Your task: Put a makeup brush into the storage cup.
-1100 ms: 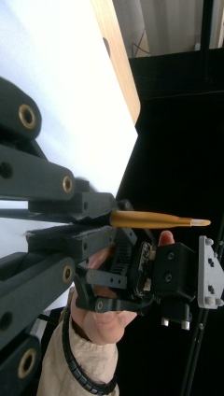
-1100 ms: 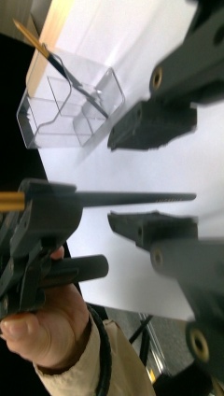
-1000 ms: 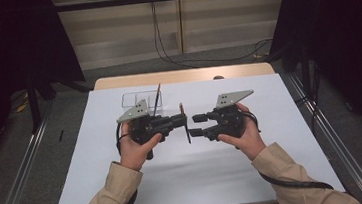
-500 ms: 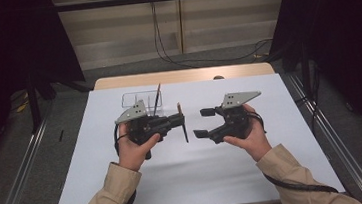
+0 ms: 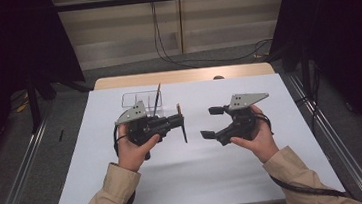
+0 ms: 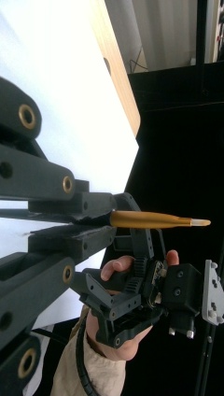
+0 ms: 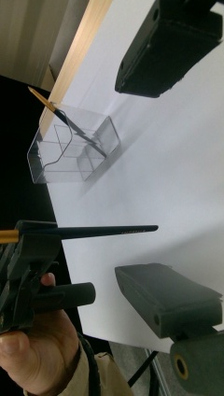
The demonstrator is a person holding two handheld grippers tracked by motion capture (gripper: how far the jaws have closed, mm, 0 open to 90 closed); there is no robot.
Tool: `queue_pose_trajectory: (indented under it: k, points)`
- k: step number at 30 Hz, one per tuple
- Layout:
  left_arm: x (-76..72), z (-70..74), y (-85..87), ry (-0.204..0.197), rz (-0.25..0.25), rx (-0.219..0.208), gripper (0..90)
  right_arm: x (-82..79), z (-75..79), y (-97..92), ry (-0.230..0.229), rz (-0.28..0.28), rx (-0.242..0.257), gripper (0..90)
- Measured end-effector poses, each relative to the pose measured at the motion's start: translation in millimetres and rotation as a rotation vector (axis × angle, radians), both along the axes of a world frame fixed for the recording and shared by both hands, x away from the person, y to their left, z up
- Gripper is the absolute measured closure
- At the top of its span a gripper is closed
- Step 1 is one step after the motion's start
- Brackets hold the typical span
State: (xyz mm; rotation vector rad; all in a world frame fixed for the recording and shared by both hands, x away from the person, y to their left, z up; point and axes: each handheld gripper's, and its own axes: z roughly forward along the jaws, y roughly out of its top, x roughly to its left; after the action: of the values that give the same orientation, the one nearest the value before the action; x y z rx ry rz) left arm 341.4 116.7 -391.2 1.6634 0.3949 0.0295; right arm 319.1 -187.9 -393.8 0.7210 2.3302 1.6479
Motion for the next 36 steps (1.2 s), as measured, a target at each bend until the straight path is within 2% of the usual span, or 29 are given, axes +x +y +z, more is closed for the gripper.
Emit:
queue_pose_trajectory:
  k: [13, 36]
  points:
    - [-0.2, 0.2, -0.9, -0.002, 0.001, 0.006, 83.7, -6.3, -6.5, -18.3, -0.001, -0.015, -0.013, 4.9]
    - [-0.5, -0.8, -1.7, -0.004, 0.001, 0.012, 83.7, -17.8, -12.9, -47.9, -0.012, -0.068, -0.001, 4.7]
